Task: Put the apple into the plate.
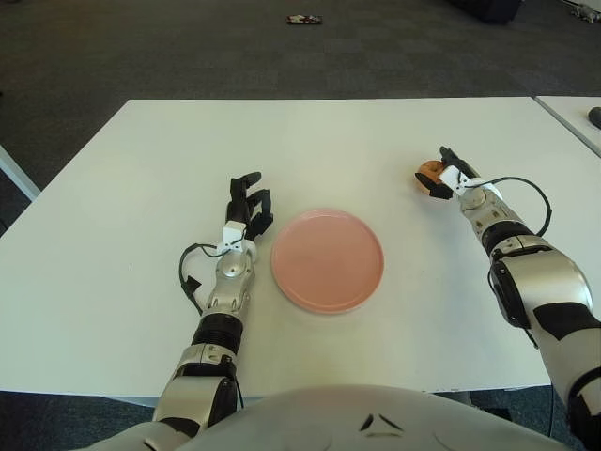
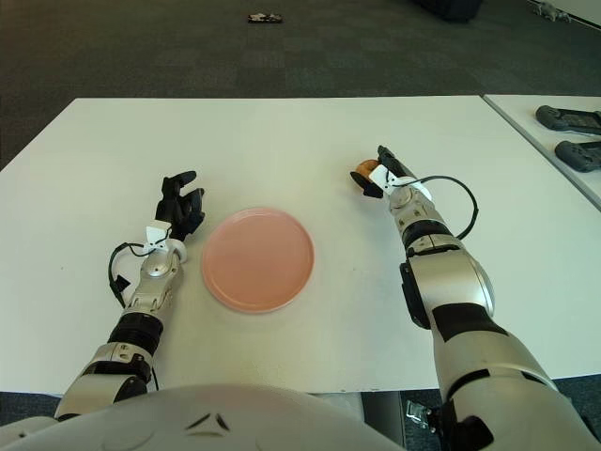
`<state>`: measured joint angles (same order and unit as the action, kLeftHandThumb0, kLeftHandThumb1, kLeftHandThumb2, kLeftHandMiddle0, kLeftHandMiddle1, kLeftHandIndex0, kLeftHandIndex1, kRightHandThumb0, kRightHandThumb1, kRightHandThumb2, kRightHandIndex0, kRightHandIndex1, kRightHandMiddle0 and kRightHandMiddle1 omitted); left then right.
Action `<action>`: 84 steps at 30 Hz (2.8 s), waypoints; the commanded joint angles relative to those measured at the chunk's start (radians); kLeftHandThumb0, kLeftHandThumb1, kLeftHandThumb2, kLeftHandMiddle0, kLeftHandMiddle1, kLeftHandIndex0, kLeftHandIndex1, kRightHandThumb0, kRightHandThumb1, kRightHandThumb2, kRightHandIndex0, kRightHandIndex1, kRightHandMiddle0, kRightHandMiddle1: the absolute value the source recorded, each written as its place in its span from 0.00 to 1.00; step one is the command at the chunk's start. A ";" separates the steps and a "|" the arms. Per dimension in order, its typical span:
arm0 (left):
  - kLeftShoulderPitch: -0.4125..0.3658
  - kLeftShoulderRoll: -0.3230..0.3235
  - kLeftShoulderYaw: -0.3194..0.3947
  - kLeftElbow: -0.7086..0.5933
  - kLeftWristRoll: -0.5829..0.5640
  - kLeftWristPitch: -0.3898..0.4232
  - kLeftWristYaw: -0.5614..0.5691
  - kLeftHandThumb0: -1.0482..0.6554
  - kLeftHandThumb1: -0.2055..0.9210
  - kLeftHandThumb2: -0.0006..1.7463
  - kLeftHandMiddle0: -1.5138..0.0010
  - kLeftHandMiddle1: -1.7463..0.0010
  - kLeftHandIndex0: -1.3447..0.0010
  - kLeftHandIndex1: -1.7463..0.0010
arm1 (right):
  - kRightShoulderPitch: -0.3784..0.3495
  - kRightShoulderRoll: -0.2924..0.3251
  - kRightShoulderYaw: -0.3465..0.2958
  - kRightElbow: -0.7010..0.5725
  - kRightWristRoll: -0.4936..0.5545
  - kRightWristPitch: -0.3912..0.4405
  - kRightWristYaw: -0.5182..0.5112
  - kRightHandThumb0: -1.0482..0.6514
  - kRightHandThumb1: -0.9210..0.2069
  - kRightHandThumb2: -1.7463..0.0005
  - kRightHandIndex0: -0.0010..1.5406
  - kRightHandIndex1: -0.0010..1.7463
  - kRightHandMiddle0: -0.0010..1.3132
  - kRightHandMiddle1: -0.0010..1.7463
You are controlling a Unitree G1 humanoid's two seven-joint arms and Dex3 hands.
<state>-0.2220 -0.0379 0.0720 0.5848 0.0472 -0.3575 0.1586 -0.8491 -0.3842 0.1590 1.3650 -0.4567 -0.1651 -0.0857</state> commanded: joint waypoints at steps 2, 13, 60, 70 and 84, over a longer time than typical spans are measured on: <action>0.048 0.012 0.009 0.029 -0.003 0.046 0.003 0.17 1.00 0.35 0.81 0.57 0.99 0.30 | 0.050 0.004 0.002 0.020 -0.005 0.026 0.020 0.02 0.00 0.61 0.00 0.00 0.01 0.07; 0.048 0.015 0.010 0.029 -0.008 0.043 -0.004 0.17 1.00 0.35 0.81 0.56 0.99 0.29 | 0.061 0.005 -0.016 0.020 0.005 0.027 0.027 0.01 0.00 0.63 0.01 0.01 0.00 0.08; 0.056 0.013 0.003 -0.001 -0.002 0.051 -0.003 0.17 1.00 0.35 0.81 0.56 0.98 0.29 | 0.081 0.019 -0.091 0.017 0.045 0.024 0.049 0.01 0.00 0.63 0.01 0.00 0.00 0.08; 0.054 0.012 0.003 0.002 -0.003 0.051 -0.002 0.17 1.00 0.35 0.81 0.56 0.98 0.29 | 0.084 0.016 -0.093 0.016 0.047 0.015 0.049 0.01 0.00 0.63 0.01 0.00 0.00 0.08; 0.053 0.009 0.005 0.001 -0.005 0.057 0.000 0.18 1.00 0.34 0.81 0.55 0.98 0.29 | 0.088 0.013 -0.088 0.017 0.041 0.018 0.044 0.01 0.00 0.64 0.00 0.00 0.00 0.09</action>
<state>-0.2033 -0.0293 0.0740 0.5554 0.0466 -0.3428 0.1582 -0.7919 -0.3817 0.0677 1.3662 -0.4146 -0.1597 -0.0618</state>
